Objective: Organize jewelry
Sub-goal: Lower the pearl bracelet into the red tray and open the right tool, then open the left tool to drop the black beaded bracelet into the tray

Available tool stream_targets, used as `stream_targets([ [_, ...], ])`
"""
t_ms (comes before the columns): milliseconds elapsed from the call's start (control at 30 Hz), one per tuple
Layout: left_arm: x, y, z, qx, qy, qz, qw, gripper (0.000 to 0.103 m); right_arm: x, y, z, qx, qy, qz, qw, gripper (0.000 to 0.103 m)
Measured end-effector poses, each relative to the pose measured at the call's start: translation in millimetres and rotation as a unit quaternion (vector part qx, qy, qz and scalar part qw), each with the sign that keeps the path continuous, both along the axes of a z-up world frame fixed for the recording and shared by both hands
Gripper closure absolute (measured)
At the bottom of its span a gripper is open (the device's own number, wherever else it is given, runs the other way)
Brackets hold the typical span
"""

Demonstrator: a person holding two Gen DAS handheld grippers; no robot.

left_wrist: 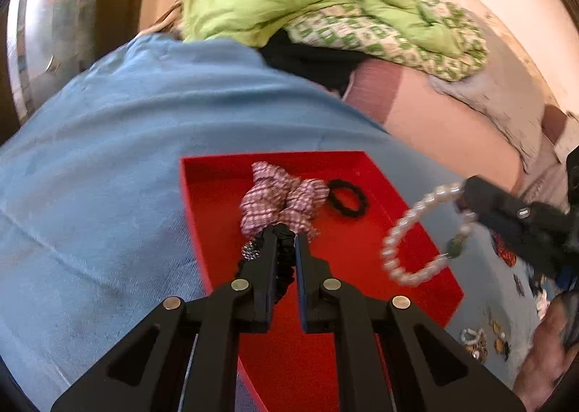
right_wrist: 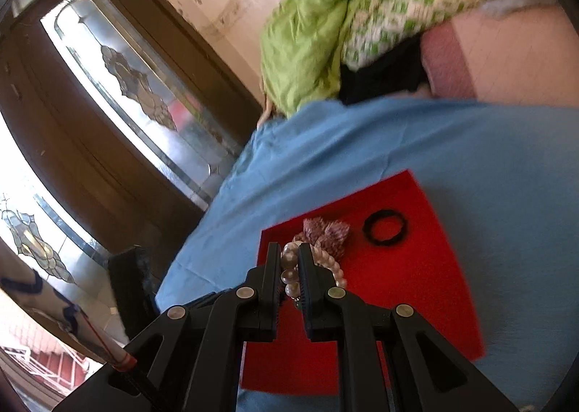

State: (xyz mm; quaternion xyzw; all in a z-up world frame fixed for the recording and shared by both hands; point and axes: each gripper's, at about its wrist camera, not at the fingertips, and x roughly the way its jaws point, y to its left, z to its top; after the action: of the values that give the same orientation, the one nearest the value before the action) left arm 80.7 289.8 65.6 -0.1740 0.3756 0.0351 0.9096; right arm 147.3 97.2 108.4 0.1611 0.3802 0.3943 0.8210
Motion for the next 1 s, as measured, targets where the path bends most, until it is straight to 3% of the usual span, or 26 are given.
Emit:
stream_targets([
  [200,9.8,-10.4,-9.4,-0.002,0.021,-0.015,0.9997,0.095,31.0,20.2,-30.9,-0.051,0.022,-0.009,0.998,0.092],
  [533,23.6,-26.6,-20.2,-0.007,0.046,-0.04,0.9981,0.095,56.5,-2.5,-60.9,-0.106,0.046,-0.064,0.991,0.092],
  [633,22.9,-29.8,-18.4,-0.012,0.04,-0.05,0.9979,0.076,58.9,-9.2,-65.3,-0.115,0.053,-0.076,0.989,0.091],
  [667,22.1,-30.2,-17.0,-0.014,0.036,-0.049,0.9981,0.063,59.6,-11.1,-66.3,-0.117,0.056,-0.079,0.988,0.091],
  [700,21.0,-30.3,-15.4,-0.015,0.03,-0.047,0.9983,0.06,59.9,-13.5,-66.7,-0.119,0.057,-0.083,0.988,0.09],
  [1000,9.3,-21.2,14.5,-0.041,-0.041,-0.027,0.9979,0.06,49.2,-29.0,-43.4,-0.107,0.036,-0.088,0.99,0.089],
])
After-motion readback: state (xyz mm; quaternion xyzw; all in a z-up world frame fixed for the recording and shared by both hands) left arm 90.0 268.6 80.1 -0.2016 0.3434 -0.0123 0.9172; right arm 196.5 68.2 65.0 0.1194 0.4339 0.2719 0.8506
